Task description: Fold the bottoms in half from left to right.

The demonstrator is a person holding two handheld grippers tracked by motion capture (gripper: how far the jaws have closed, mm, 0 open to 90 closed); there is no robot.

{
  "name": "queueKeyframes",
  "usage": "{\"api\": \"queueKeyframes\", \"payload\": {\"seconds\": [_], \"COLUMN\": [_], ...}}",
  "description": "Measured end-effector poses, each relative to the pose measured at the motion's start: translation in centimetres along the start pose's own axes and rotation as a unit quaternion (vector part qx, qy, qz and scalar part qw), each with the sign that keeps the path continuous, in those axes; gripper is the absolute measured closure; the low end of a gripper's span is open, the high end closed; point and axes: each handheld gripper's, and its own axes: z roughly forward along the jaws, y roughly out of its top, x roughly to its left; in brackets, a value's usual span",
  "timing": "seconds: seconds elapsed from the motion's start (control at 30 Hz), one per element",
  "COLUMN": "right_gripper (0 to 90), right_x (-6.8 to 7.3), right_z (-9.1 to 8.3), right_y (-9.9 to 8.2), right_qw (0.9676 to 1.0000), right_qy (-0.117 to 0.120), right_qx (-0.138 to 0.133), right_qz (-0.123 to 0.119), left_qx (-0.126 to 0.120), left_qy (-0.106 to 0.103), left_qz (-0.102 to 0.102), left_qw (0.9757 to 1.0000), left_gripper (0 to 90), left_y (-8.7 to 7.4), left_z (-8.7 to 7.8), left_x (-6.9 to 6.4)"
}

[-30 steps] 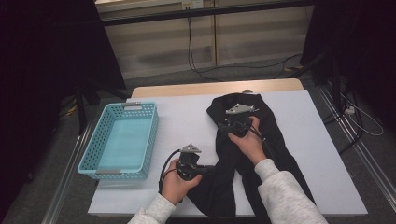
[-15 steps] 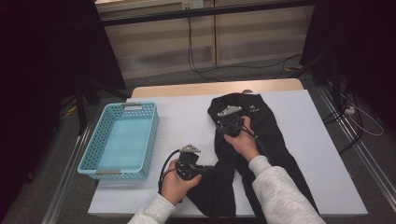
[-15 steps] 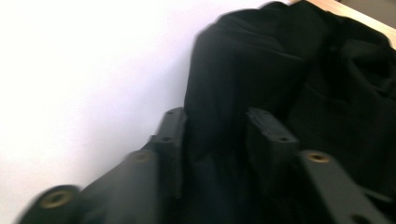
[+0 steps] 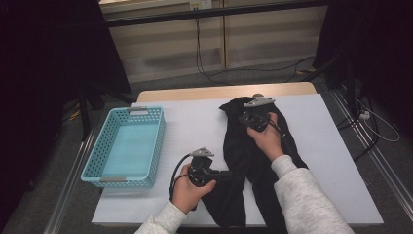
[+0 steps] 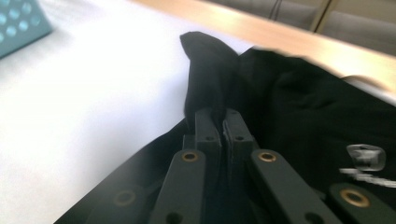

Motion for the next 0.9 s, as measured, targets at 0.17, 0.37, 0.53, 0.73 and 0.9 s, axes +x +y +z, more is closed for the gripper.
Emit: {"api": "queueKeyframes", "payload": {"seconds": [0.17,0.37,0.53,0.73,0.9], "right_gripper": [87.5,58.2,46.4,37.9,31.9], "right_x": [-4.1,-8.7,-7.7,-5.3,-3.0], "right_z": [-3.3,-6.5,-7.5,-8.1,-9.0], "right_y": [2.0,2.7,0.9,-2.0,-4.4], "right_qw": [0.9983,0.9925,0.9956,0.9981,0.9994], "right_qy": [-0.045,-0.110,-0.087,-0.059,-0.029], "right_qx": [-0.027,-0.027,-0.013,0.009,0.015], "right_qz": [0.024,0.047,0.032,0.017,0.007], "left_qx": [-0.023,-0.045,-0.015,-0.002,0.004], "left_qy": [-0.030,-0.040,0.014,0.064,0.088], "left_qz": [0.029,0.061,0.072,0.088,0.089], "left_qw": [0.9989,0.9963,0.9972,0.9941,0.9921], "left_gripper": [89.9,58.6,39.4,28.2,24.0], "left_y": [3.3,5.8,4.6,3.2,2.5], "left_z": [1.5,4.0,3.5,2.0,1.0], "left_x": [-2.6,-3.7,-1.1,1.6,3.3]}}
